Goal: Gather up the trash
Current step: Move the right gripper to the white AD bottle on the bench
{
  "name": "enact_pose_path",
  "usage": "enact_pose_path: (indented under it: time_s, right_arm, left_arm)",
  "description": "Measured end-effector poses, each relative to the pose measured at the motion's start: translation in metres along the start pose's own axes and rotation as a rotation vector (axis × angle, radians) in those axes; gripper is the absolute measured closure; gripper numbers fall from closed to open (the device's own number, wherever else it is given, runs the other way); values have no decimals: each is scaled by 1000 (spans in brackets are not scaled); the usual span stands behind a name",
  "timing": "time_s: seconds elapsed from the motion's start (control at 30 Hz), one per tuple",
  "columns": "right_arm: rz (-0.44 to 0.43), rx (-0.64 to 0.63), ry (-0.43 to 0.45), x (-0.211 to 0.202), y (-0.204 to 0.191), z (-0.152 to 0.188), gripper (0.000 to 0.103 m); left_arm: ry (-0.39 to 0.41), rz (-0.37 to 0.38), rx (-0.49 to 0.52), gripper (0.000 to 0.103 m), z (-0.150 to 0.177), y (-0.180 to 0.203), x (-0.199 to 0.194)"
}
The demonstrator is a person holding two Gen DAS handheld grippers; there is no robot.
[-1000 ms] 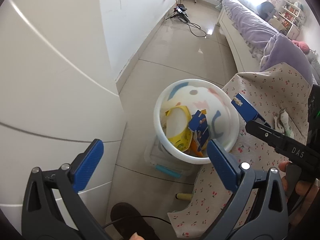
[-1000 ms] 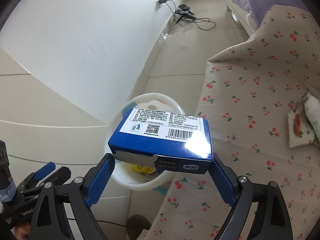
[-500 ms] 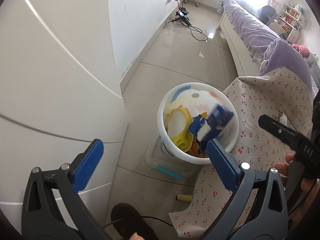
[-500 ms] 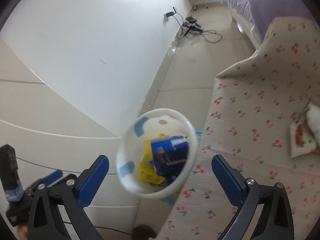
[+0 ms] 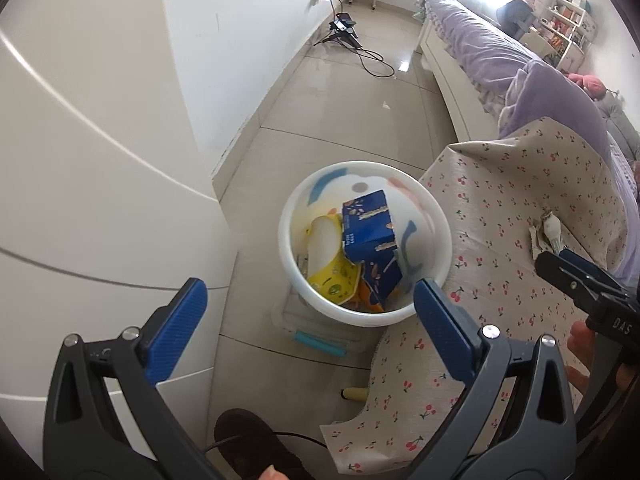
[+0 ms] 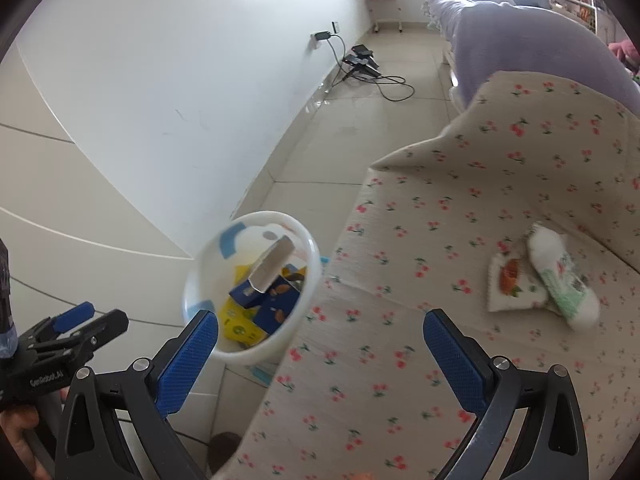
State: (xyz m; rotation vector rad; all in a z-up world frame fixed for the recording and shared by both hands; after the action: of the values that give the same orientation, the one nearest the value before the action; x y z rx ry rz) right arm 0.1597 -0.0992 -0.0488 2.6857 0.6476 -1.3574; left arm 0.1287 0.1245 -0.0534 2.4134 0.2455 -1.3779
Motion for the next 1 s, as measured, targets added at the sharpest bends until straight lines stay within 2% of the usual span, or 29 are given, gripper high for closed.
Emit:
enact_pose_path:
  time_s: [0.67,1.0]
  right_arm:
    - [65,50,0,-46,71,31,0]
    - [151,42,-32,-62,140,37,0]
  left_arm:
    - [-13,25,83,1,9,55,8]
    - [-15,53,141,1,10,104,17]
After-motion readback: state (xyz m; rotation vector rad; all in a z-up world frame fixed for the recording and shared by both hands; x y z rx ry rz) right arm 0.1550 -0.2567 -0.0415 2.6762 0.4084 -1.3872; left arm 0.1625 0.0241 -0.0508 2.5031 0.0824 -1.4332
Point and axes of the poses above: each gripper's, at about its wrist camera, not at the fingertips, and x roughly the way its jaws point, y to its right, z to its underside, the point moved 2 cm from there along x, roughly the way its jaws point, and after that the axes turned 12 degrees about -x, right-handed, at the moved point
